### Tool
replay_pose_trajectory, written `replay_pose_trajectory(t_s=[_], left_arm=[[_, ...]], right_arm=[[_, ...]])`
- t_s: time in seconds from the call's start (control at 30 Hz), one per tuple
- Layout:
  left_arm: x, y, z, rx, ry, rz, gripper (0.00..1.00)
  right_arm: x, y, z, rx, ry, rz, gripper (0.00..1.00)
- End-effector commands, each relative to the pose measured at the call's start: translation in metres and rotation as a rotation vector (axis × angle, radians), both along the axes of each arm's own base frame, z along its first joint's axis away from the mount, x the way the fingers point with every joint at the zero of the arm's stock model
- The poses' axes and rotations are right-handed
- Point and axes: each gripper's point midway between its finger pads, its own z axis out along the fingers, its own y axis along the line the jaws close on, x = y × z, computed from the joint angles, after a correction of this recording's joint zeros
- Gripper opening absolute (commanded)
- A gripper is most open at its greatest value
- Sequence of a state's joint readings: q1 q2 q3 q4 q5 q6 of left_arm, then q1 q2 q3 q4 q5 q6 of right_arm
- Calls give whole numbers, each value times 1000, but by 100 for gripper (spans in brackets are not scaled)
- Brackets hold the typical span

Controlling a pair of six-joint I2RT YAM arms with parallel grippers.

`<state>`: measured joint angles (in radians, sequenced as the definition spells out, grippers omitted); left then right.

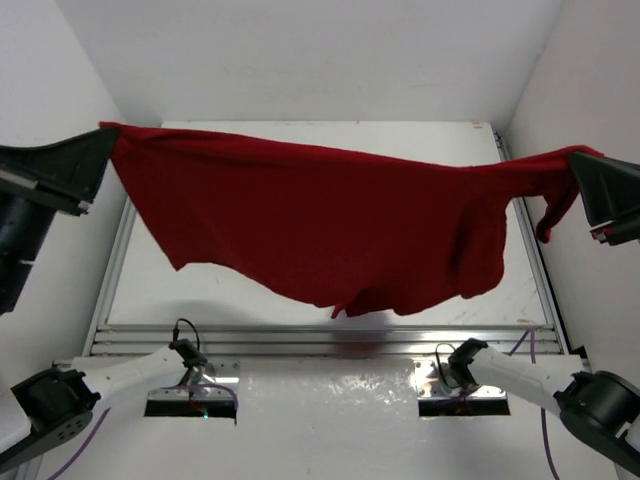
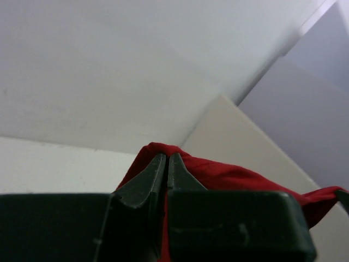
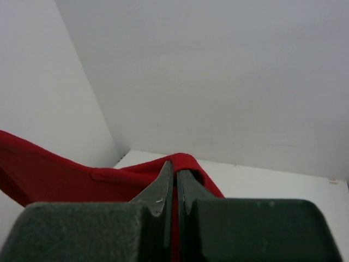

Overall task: Fold and stack the t-shirts
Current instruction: Flatten out the tshirt

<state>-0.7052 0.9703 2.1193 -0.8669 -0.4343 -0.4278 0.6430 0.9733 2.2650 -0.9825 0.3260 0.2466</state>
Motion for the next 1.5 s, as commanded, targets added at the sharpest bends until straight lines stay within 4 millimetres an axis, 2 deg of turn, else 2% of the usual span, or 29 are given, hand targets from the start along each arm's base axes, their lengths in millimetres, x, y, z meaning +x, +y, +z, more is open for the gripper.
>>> replay_pose_trajectory(t_s=[0.0,0.17,0.27,0.3,0.37,0.43,0.5,0.53,0.57,0.6,0.63,0.67,0.7,0.73,0.77,0.83,0.9,0.97,1.0,1.07,1.1,1.17,1.2,1.23,1.27,1.3,1.33,1.37,1.47], left_arm=[[-1,0,28,-30,-108,6,0],[36,-5,8,-3,-32,116,0],[66,2,-21,1,99,267,0],[76,1,-34,-3,144,308,0],[98,5,-61,26,228,437,0],[123,0,-89,62,295,553,0],[141,-8,-97,86,317,596,0],[161,-18,-112,131,356,624,0],[171,-23,-114,147,360,622,0],[183,-17,-113,140,360,647,0],[207,-31,-120,146,365,600,0],[221,-31,-122,146,370,587,0],[235,-12,-111,111,356,609,0],[264,-26,-125,141,384,548,0],[269,-23,-104,130,341,543,0],[292,-26,-98,168,290,549,0],[298,-27,-85,219,226,550,0],[301,-29,-60,220,142,537,0],[295,-29,-40,210,96,530,0],[288,-35,-26,233,45,477,0],[269,-35,-3,210,-28,439,0],[257,-37,1,207,-56,405,0],[233,-34,18,190,-102,377,0],[223,-34,20,176,-107,358,0],[200,-28,31,163,-130,339,0],[190,-30,34,163,-143,309,0],[184,-31,27,154,-127,290,0],[161,-26,35,138,-154,268,0],[136,-23,27,118,-129,222,0]], right_arm=[[14,7,16,-19,-65,-20,0],[49,13,12,-56,-51,-115,0],[89,24,-6,-156,43,-202,0],[119,40,-34,-231,124,-230,0],[149,56,-58,-293,166,-260,0],[191,74,-97,-364,232,-295,0],[222,67,-112,-324,288,-275,0],[235,64,-124,-297,339,-251,0],[261,65,-145,-271,402,-240,0],[276,57,-143,-256,402,-229,0],[288,56,-147,-262,409,-219,0],[317,60,-171,-277,465,-205,0],[328,48,-155,-248,439,-220,0],[340,53,-155,-219,446,-172,0],[363,44,-155,-197,446,-182,0],[377,49,-153,-183,420,-140,0],[382,44,-131,-160,328,-150,0],[379,35,-110,-128,272,-142,0],[371,32,-87,-117,211,-148,0],[360,28,-78,-130,177,-162,0],[334,25,-46,-115,93,-172,0],[315,15,-31,-104,55,-221,0],[291,10,-11,-106,4,-237,0],[279,8,-2,-106,-15,-241,0],[269,7,-2,-112,-2,-241,0],[248,5,9,-109,-23,-243,0],[242,4,3,-111,-5,-241,0],[213,2,12,-102,-34,-242,0],[188,0,0,-106,-18,-241,0]])
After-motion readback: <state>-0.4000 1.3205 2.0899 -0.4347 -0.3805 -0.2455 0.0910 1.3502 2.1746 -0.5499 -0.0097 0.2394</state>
